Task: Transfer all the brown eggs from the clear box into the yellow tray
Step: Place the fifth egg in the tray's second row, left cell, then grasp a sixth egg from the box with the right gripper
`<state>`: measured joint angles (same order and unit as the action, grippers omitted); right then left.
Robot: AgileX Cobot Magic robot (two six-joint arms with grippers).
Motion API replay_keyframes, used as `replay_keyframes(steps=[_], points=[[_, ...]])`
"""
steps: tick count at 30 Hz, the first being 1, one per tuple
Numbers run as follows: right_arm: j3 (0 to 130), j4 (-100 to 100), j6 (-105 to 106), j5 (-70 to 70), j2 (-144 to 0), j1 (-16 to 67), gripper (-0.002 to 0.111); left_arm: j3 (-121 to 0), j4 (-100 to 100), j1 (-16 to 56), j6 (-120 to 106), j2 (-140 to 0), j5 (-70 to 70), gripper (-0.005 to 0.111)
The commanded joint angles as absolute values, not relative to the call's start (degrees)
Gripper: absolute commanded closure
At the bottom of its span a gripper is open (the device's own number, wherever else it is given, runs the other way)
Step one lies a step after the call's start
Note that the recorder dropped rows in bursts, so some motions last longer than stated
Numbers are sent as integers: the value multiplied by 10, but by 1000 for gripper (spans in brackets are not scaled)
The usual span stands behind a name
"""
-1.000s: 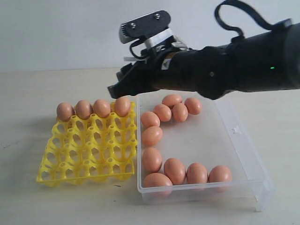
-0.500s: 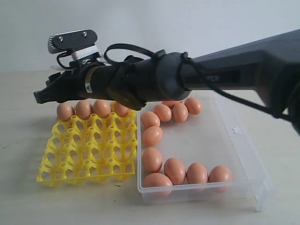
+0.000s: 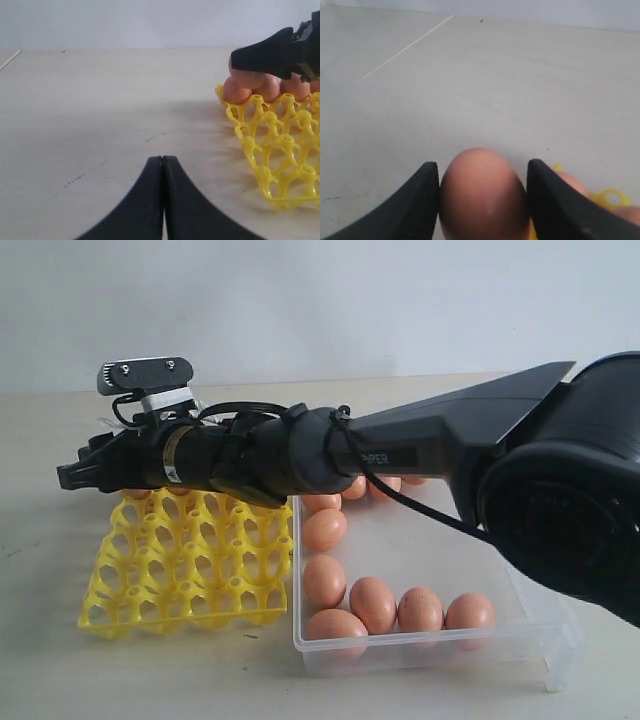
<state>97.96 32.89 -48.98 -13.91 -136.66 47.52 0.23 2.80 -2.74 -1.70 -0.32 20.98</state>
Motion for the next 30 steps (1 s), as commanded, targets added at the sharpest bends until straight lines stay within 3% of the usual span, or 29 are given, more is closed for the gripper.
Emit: replay_keyframes(steps=[1, 4, 7, 9, 15, 19, 22, 25, 27, 30], points=[[987, 336, -491, -152, -1380, 475, 108, 0, 31, -22, -17, 0, 203, 107], [987, 336, -481, -151, -1386, 475, 93, 0, 31, -22, -17, 0, 203, 107], [987, 336, -479, -121, -1386, 474, 56, 0, 31, -22, -17, 0, 203, 107], [987, 333, -479, -88, -1382, 472, 43, 0, 31, -22, -17, 0, 203, 107], [987, 292, -364, 86, -1293, 472, 54, 0, 31, -22, -17, 0, 203, 107], [975, 254, -169, 385, -1130, 468, 84, 0, 31, -22, -17, 0, 203, 107], [899, 219, -132, 463, -1026, 447, 93, 0, 31, -22, -17, 0, 203, 107], [756, 188, -135, 476, -941, 411, 92, 0, 31, -22, -17, 0, 203, 107], [663, 140, -135, 463, -908, 383, 84, 0, 31, -22, -17, 0, 203, 107], [548, 12, -135, 356, -894, 342, 57, 0, 31, -22, -17, 0, 203, 107]])
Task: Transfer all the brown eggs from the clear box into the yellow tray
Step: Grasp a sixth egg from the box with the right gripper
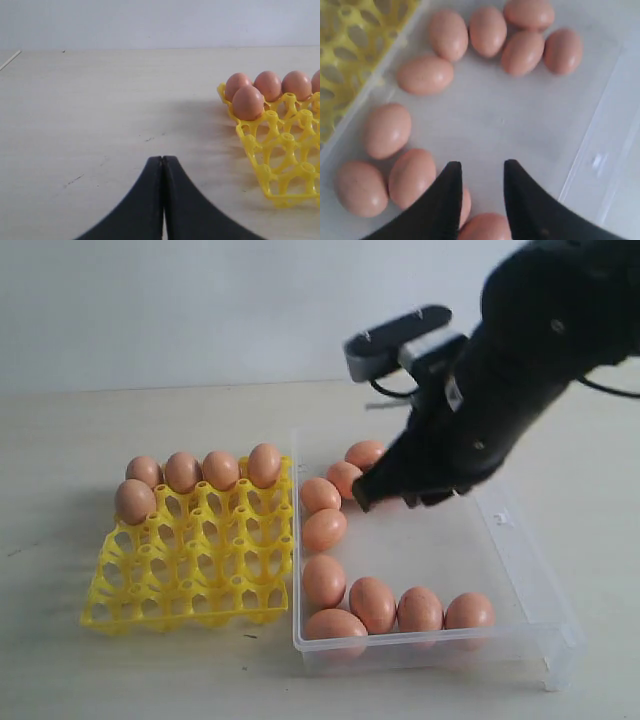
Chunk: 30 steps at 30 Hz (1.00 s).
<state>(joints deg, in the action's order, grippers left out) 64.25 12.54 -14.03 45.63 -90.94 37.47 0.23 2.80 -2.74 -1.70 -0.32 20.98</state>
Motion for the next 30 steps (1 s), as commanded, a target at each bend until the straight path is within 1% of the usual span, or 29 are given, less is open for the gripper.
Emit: replay_keyframes(steps=[1, 2, 4, 11, 18, 23, 24, 25, 27, 30], points=[[533, -8, -126, 325, -897, 340, 53, 0, 31, -22, -17, 0, 203, 107], [519, -33, -116, 288, -907, 340, 50, 0, 31, -22, -17, 0, 203, 107], [518, -75, -99, 260, -931, 340, 50, 0, 31, -22, -17, 0, 203, 107], [525, -104, -55, 253, -986, 348, 50, 0, 31, -22, -17, 0, 203, 107], [525, -107, -40, 239, -1016, 379, 50, 0, 31, -22, -17, 0, 203, 107], [525, -107, -40, 240, -1044, 380, 51, 0, 31, -22, -17, 0, 203, 107], [525, -107, -40, 240, -1048, 380, 52, 0, 31, -22, -17, 0, 203, 107], [525, -108, -40, 239, -1048, 380, 57, 0, 31, -22, -17, 0, 203, 107], [525, -108, -40, 238, -1048, 380, 72, 0, 31, -22, -17, 0, 203, 107], [525, -110, -23, 236, -1041, 380, 105, 0, 31, -22, -17, 0, 203, 107]])
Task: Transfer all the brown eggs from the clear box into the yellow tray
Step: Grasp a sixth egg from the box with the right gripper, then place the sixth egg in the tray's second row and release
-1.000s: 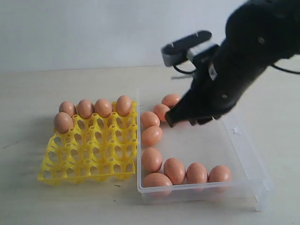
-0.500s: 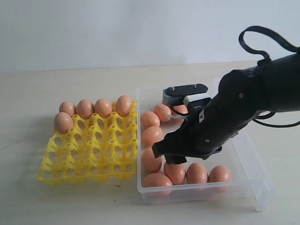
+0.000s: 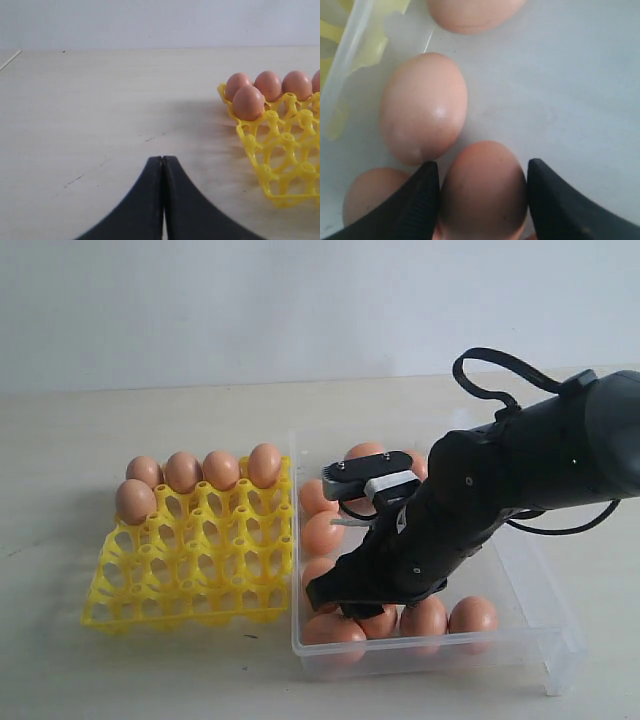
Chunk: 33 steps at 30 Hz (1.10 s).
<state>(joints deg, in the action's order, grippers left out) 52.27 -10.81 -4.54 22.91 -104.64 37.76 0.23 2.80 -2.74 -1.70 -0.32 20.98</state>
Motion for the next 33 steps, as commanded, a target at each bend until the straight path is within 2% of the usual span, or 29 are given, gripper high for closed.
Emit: replay_keyframes(steps=[1, 7, 14, 18, 26, 33], points=[[525, -110, -13, 236, -1037, 380, 108, 0, 31, -22, -17, 0, 203, 107], [525, -104, -10, 195, -957, 363, 108, 0, 31, -22, -17, 0, 203, 107], [525, -82, 24, -46, -902, 377, 108, 0, 31, -22, -17, 0, 203, 107], [548, 18, -41, -134, -961, 401, 108, 0, 31, -22, -17, 0, 203, 107], [716, 258, -319, -133, -1128, 413, 108, 0, 31, -22, -17, 0, 203, 107], [828, 330, -443, -132, -1223, 413, 108, 0, 31, -22, -17, 0, 203, 107]])
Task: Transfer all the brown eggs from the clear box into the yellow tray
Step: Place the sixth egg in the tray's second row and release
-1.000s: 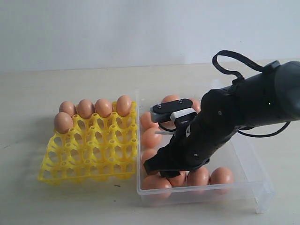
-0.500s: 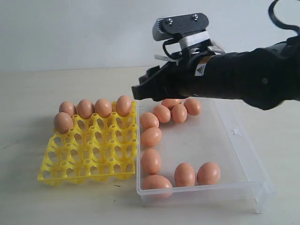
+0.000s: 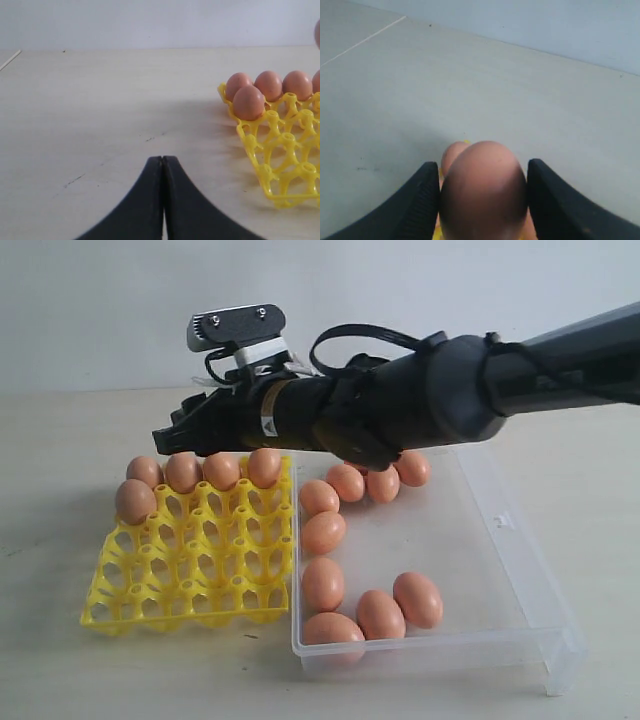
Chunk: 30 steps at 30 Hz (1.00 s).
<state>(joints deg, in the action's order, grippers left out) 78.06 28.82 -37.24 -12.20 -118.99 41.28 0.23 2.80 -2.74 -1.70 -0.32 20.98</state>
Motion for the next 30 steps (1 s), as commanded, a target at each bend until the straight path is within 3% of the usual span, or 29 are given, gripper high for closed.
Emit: replay_keyframes(steps=[1, 16, 19, 25, 27, 30], points=[[838, 336, -458, -132, -1230, 413, 108, 0, 31, -22, -17, 0, 203, 107], [885, 417, -543, -205, -1322, 420, 106, 0, 31, -22, -17, 0, 203, 107], [885, 425, -546, -227, -1329, 420, 92, 0, 31, -22, -17, 0, 203, 107], [885, 417, -545, -189, -1336, 420, 46, 0, 31, -22, -17, 0, 203, 107], [885, 401, -543, -154, -1332, 420, 40, 0, 31, -22, -17, 0, 203, 107], [884, 390, -540, -89, -1305, 420, 41, 0, 31, -22, -17, 0, 203, 107]])
